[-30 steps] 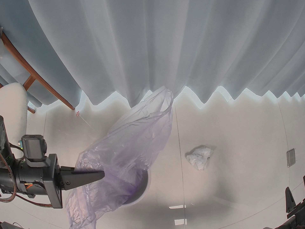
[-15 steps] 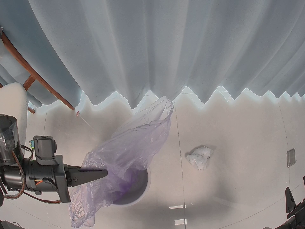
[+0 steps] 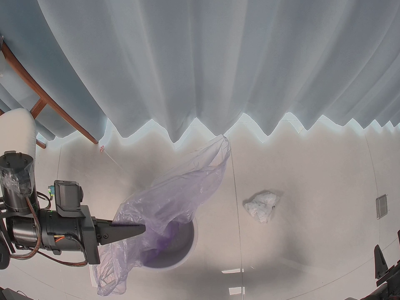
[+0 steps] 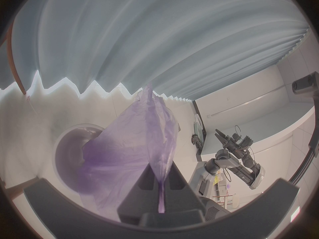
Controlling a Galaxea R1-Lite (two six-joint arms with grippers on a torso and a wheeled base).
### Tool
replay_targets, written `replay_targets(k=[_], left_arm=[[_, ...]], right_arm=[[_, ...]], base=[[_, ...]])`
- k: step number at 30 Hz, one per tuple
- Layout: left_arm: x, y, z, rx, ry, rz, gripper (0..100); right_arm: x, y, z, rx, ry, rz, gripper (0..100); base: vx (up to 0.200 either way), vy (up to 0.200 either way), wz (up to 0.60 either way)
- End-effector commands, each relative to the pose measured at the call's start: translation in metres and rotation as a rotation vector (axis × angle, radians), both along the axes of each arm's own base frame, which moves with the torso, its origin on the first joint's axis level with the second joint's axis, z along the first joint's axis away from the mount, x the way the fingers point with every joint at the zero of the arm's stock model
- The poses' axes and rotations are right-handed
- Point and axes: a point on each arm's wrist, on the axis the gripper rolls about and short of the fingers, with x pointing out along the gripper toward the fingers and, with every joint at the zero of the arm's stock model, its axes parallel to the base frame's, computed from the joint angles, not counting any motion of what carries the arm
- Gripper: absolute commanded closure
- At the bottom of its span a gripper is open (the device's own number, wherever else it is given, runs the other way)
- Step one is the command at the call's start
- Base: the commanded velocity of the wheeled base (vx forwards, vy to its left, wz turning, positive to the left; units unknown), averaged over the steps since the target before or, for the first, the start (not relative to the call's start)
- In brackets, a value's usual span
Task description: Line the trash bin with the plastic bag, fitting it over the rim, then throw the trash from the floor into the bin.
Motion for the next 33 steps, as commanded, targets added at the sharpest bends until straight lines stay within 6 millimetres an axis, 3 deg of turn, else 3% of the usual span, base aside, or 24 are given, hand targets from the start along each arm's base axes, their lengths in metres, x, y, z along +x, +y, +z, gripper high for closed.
replay_targets(k=[1, 33], left_arm=[[0.001, 0.001, -0.002, 0.012, -0.002, 0.002, 100], [0.017, 0.003, -0.028, 0.091, 0.063, 0.023, 100]], right_arm=[[0.000, 0.000, -0.005, 0.000, 0.001, 0.000, 0], [0.000, 0.000, -0.005, 0.000, 0.001, 0.000, 0]], base=[[0.000, 0.000, 0.00], [0.000, 0.000, 0.00]])
